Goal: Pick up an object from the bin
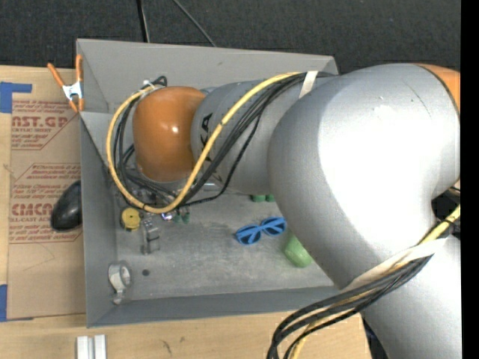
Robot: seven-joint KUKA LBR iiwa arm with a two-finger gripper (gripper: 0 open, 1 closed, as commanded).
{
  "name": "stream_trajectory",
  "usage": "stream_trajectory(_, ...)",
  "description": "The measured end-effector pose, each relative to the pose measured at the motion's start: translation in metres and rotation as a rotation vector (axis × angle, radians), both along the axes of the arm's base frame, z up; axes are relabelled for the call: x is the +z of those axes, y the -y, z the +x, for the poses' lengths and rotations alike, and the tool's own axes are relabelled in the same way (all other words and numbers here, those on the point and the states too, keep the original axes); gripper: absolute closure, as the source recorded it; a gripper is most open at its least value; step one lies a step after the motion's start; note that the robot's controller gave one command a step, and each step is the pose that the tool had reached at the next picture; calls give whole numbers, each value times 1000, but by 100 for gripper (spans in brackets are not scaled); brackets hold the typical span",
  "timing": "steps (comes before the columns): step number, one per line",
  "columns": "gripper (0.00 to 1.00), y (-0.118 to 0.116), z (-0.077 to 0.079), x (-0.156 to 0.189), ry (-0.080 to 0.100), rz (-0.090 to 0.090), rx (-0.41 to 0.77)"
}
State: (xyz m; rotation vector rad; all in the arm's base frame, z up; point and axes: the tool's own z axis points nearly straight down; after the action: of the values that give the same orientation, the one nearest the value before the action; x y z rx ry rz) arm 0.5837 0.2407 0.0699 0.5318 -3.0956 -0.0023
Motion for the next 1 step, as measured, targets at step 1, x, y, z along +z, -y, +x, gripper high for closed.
stream_trajectory(1,100,0,1,5,3,1,0)
